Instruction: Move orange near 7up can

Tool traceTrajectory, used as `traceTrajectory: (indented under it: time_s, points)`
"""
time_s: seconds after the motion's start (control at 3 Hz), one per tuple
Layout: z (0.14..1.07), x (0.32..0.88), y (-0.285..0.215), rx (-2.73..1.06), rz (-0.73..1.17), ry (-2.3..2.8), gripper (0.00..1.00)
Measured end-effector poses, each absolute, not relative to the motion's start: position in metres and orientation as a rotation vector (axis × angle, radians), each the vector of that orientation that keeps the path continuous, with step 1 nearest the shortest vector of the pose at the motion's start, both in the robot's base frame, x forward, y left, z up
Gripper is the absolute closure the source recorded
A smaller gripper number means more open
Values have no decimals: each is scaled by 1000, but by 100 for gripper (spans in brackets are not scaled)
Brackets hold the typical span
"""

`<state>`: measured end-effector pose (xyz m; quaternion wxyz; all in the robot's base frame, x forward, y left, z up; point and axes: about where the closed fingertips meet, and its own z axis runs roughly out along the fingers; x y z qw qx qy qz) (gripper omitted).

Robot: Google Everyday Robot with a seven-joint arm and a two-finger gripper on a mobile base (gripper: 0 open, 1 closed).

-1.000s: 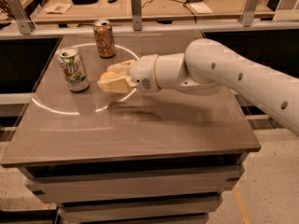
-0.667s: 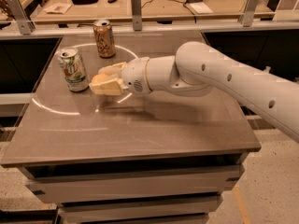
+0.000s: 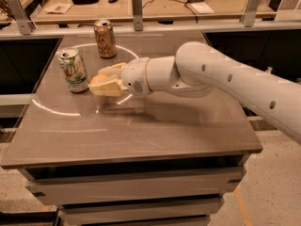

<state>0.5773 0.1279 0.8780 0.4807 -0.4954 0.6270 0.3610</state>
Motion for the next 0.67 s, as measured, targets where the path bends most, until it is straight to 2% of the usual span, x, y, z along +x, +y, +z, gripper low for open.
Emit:
traceTrajectory:
  time_s: [0.67]
  points:
    - [879, 575, 132, -1215, 884, 1525, 37]
